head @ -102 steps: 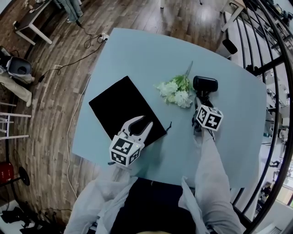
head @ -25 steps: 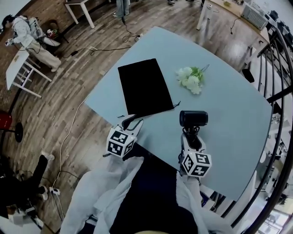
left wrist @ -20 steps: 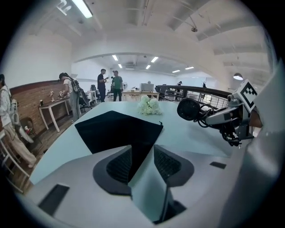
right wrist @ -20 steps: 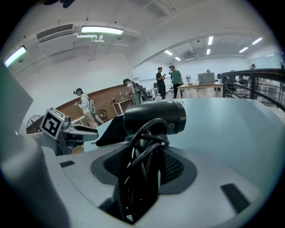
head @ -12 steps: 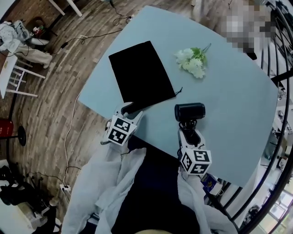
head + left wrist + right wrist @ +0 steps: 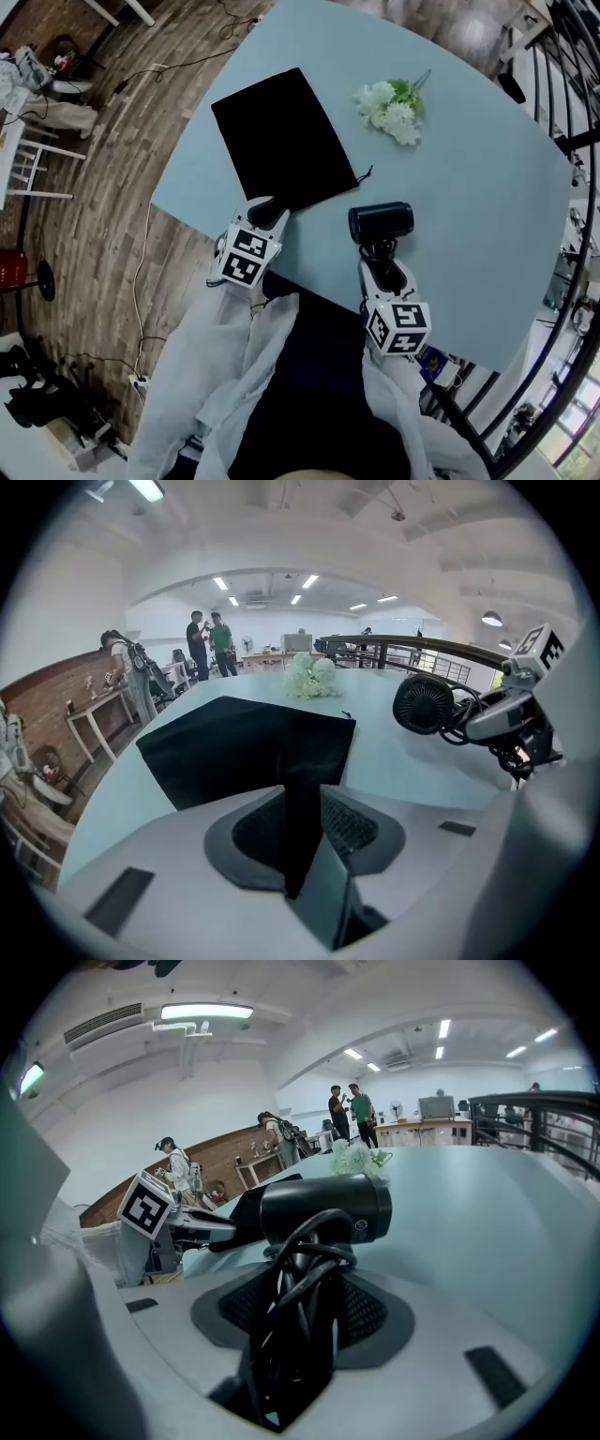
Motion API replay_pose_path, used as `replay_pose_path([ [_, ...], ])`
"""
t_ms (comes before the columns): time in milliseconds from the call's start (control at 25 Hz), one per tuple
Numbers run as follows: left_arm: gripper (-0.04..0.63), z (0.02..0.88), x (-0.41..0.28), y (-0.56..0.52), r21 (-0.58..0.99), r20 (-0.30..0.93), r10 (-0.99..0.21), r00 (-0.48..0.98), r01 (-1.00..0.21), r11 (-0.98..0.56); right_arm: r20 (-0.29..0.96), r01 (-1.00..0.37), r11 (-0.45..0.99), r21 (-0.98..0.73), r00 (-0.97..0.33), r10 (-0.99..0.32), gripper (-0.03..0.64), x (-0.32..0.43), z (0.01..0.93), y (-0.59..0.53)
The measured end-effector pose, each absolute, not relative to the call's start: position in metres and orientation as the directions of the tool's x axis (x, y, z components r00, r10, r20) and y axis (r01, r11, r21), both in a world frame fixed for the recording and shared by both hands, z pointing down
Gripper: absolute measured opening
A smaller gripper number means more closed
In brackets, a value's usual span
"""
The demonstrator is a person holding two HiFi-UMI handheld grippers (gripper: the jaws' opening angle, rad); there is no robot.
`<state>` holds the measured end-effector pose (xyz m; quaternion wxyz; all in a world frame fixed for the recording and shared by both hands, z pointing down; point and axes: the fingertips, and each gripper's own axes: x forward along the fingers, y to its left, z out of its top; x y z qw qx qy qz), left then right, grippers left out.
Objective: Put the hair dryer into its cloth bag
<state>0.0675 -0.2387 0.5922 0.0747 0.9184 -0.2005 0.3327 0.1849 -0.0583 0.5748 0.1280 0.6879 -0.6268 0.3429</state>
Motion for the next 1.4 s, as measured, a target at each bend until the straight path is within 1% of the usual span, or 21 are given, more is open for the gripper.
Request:
replay_pose_path([
  [80,0.102,0.594,0.067,-0.24,-0.007,0.644,-0.327,0.692,-0.422,-0.907,0.633,-0.95,-0.18,-0.256,-0.024,-0.774,0.202,0.184,0.576,-0.059],
  [240,0.066,0.594,0.068,-0.242,-0.033,0.636,-0.345,0.69,-0.422,-0.906,0.633,-0.95,-0.17,-0.263,-0.037,-0.773,0.201,0.18,0.576,-0.06],
  [440,0.04,0.583,0.066,-0.247,-0.02,0.615,-0.372,0.695,-0.458,-0.889,0.634,-0.954,-0.148,-0.26,-0.053,-0.772,0.201,0.176,0.579,-0.059],
  [720,0.035,0.55,0.072,-0.251,0.043,0.529,-0.396,0.751,-0.49,-0.871,0.627,-0.964,-0.086,-0.252,-0.095,-0.773,0.201,0.169,0.578,-0.059],
  [1000,0.035,0.515,0.087,-0.25,0.063,0.458,-0.412,0.788,-0.491,-0.869,0.61,-0.964,0.018,-0.265,-0.183,-0.771,0.201,0.15,0.574,-0.066],
  [1200,0.035,0.506,0.101,-0.243,0.067,0.439,-0.4,0.804,-0.474,-0.878,0.623,-0.957,0.103,-0.27,-0.255,-0.74,0.201,0.137,0.577,-0.068],
  [1400,0.037,0.5,0.11,-0.231,0.072,0.434,-0.38,0.817,-0.452,-0.889,0.63,-0.937,0.13,-0.324,-0.315,-0.71,0.201,0.133,0.579,-0.074],
])
